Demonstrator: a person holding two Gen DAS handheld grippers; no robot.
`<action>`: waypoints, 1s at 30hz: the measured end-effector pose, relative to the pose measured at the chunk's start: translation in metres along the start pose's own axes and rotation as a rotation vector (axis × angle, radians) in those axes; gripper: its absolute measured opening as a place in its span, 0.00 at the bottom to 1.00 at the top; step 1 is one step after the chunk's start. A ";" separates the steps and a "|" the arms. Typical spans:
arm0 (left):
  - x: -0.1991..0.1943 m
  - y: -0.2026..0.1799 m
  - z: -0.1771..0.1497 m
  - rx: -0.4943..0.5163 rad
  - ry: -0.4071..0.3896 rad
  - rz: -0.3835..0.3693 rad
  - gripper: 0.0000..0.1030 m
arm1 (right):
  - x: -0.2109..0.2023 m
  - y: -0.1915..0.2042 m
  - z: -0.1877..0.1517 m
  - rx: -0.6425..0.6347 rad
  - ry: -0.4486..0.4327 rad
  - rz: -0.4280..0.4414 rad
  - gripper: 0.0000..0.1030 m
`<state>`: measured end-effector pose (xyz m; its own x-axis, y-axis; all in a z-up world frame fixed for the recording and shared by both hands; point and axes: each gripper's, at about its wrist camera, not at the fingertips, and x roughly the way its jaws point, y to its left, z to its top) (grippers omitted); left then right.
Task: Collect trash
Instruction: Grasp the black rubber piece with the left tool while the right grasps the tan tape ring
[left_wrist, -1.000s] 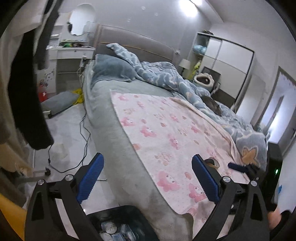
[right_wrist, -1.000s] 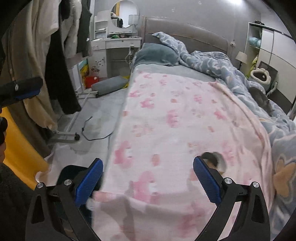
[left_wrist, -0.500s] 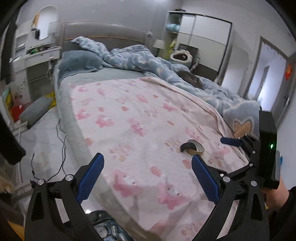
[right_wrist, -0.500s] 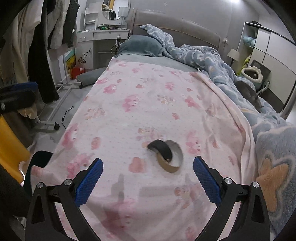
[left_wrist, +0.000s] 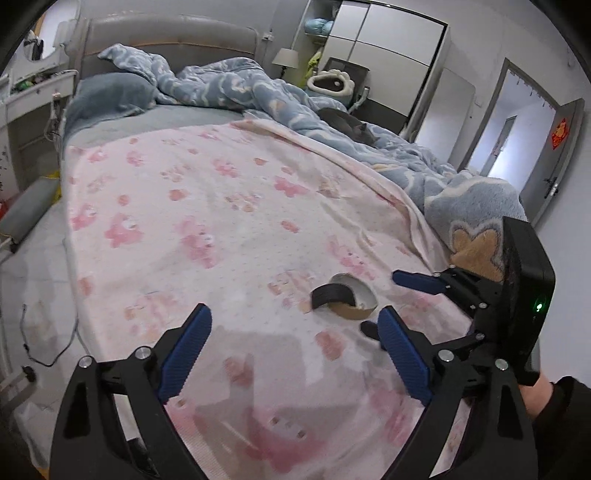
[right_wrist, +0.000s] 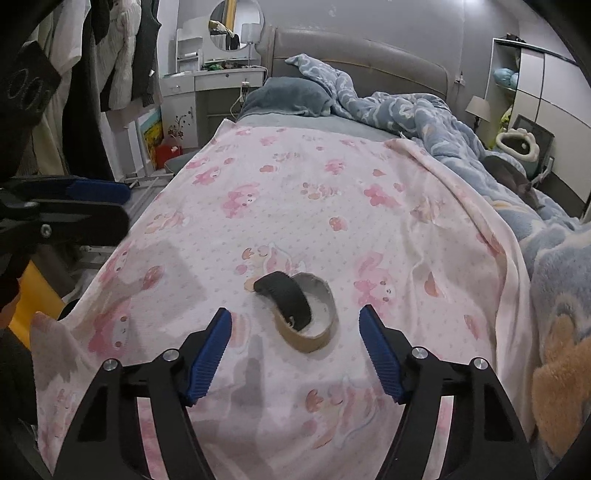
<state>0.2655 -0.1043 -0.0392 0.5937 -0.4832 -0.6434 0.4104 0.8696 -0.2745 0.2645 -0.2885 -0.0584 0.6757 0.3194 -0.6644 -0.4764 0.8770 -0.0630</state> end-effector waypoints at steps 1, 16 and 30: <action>0.005 -0.003 0.002 0.001 0.002 -0.017 0.89 | 0.002 -0.003 0.000 0.003 -0.003 0.015 0.70; 0.082 -0.024 0.013 0.052 0.111 -0.068 0.77 | 0.029 -0.012 -0.006 0.016 0.032 0.128 0.60; 0.119 -0.017 0.013 -0.015 0.208 -0.122 0.58 | 0.035 -0.023 -0.009 0.069 0.045 0.160 0.54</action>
<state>0.3381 -0.1779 -0.1019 0.3841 -0.5552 -0.7377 0.4592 0.8080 -0.3691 0.2943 -0.3003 -0.0867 0.5675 0.4417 -0.6948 -0.5348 0.8394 0.0968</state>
